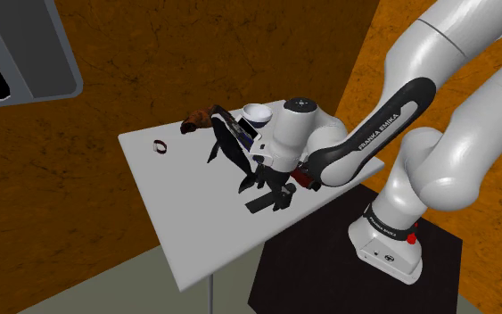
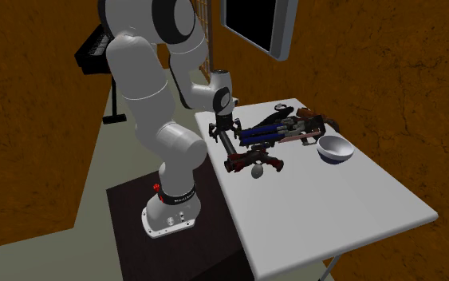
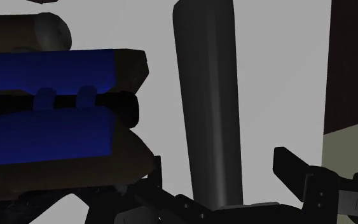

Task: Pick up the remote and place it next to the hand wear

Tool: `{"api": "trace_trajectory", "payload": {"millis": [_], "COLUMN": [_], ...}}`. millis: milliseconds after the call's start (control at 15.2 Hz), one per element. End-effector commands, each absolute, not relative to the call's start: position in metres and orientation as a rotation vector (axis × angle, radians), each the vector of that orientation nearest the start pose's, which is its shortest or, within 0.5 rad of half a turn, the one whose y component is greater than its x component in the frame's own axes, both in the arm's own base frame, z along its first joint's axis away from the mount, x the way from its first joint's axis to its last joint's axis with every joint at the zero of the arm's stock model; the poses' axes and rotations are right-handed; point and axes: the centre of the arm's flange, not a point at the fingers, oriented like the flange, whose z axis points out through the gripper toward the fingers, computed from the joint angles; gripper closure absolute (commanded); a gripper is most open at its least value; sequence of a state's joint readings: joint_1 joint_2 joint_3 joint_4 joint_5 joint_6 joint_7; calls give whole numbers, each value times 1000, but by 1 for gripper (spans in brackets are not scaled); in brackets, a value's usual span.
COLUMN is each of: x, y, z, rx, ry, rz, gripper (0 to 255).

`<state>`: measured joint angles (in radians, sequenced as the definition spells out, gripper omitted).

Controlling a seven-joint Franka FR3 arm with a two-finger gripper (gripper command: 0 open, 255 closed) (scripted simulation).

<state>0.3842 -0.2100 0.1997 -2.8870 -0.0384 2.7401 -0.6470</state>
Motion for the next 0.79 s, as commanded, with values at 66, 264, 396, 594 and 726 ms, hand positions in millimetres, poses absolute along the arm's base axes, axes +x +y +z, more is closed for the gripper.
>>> {"api": "trace_trajectory", "payload": {"millis": [66, 264, 396, 594, 726], "x": [298, 298, 298, 298, 298], "y": [193, 193, 193, 193, 193], "z": [250, 250, 250, 250, 250], "rx": [-2583, -2583, -2583, -2583, -2583], "ry": [-1888, -1888, -1888, -1888, -1888], "rz": [-90, -90, -90, -90, -90], "gripper": [0, 255, 255, 255, 255]}}
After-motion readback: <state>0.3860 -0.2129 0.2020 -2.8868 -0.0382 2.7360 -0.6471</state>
